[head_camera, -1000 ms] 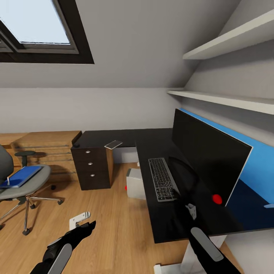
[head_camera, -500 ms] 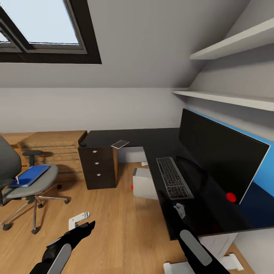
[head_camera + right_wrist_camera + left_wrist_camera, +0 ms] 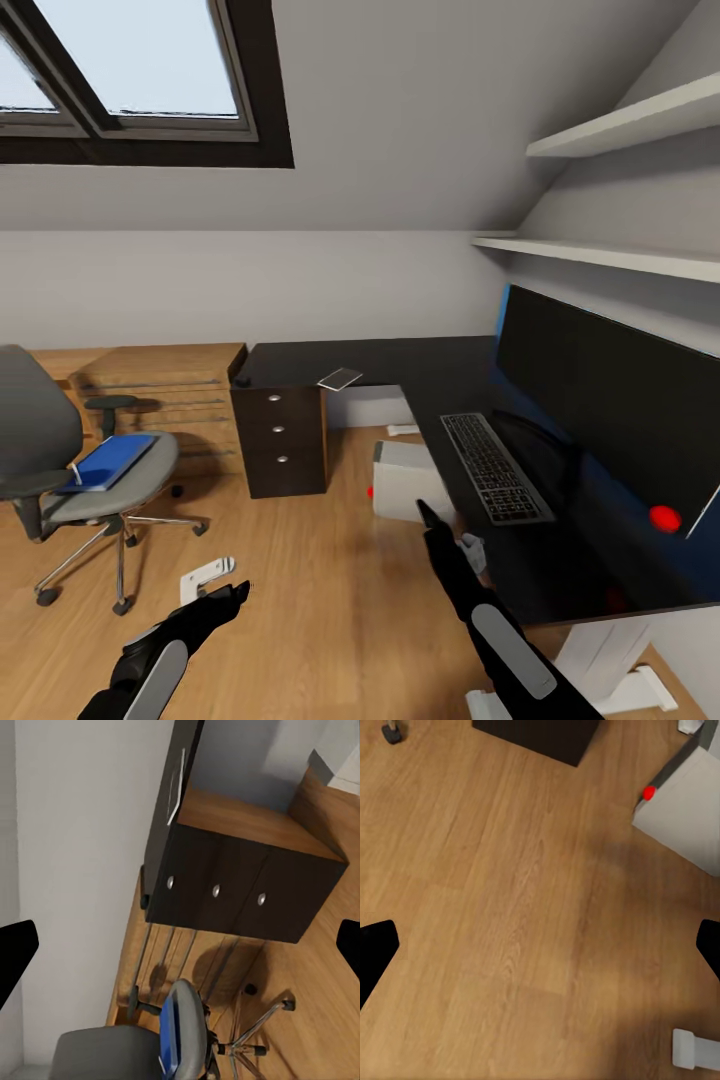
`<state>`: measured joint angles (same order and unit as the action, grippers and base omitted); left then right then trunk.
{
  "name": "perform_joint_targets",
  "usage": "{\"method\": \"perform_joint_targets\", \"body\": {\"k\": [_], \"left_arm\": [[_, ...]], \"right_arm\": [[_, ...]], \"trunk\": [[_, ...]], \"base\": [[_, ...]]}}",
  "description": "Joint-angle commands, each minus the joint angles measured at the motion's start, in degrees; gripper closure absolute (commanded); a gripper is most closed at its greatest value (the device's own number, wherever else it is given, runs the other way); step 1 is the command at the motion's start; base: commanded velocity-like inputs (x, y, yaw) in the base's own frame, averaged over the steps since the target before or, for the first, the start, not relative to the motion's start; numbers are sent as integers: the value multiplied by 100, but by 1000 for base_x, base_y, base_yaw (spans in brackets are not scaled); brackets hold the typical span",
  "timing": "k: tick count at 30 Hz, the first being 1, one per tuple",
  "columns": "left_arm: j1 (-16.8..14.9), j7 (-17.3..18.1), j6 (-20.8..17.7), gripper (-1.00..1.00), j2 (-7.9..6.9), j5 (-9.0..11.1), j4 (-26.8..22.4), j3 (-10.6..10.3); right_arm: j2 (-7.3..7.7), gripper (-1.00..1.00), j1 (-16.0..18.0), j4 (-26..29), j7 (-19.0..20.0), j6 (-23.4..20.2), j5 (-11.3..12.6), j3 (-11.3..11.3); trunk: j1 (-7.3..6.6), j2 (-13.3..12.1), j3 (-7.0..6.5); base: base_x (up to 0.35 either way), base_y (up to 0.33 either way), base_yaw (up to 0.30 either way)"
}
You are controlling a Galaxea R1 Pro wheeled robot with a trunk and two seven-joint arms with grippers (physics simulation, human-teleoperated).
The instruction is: In the bedroom, organize the workspace by keeping the computer under the desk, ensuring the monitor is on the desk, placing the keyboard on the desk next to the monitor, placing the mouse on the desk next to the keyboard, moving the folder from the swivel chair onto the desk next to the mouse, stacking the notebook on top of the folder with the pen on top of the notebook, and positioning the swivel chair next to the desk.
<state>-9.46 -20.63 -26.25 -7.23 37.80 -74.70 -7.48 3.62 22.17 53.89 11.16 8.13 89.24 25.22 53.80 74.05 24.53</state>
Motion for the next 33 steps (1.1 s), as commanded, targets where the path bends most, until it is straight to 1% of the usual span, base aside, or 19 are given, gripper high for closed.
{"method": "perform_joint_targets", "body": {"k": [1,5,6,8,17,25,33], "left_arm": [[-4,-57,-3,-100,-7,60,-1,-17],[-3,-58,-3,-100,-7,59,16,-17],[-3,-62,-1,-100,-7,54,30,-21],[-3,-62,3,-100,-7,49,33,-24],[-3,-64,6,-100,4,44,35,-26],[-3,-64,7,-100,17,36,63,-31],[-3,-64,6,-100,20,35,86,-34]], "right_arm": [[7,-100,7,-1,27,46,60,27],[14,-100,7,-1,69,43,53,27],[22,-100,7,-1,273,52,44,29],[28,-100,7,-1,387,46,46,22],[6,-100,7,-13,412,81,52,5],[-14,-100,7,-35,64,268,46,32],[-19,-100,7,-36,-10,311,41,35]], "trunk": [[0,4,6],[0,4,6],[0,4,6],[0,4,6],[0,4,6],[0,4,6],[0,4,6]], "base": [[0,331,0],[0,331,0],[58,312,0],[170,267,0],[288,156,0],[321,19,238],[324,2,273]]}}
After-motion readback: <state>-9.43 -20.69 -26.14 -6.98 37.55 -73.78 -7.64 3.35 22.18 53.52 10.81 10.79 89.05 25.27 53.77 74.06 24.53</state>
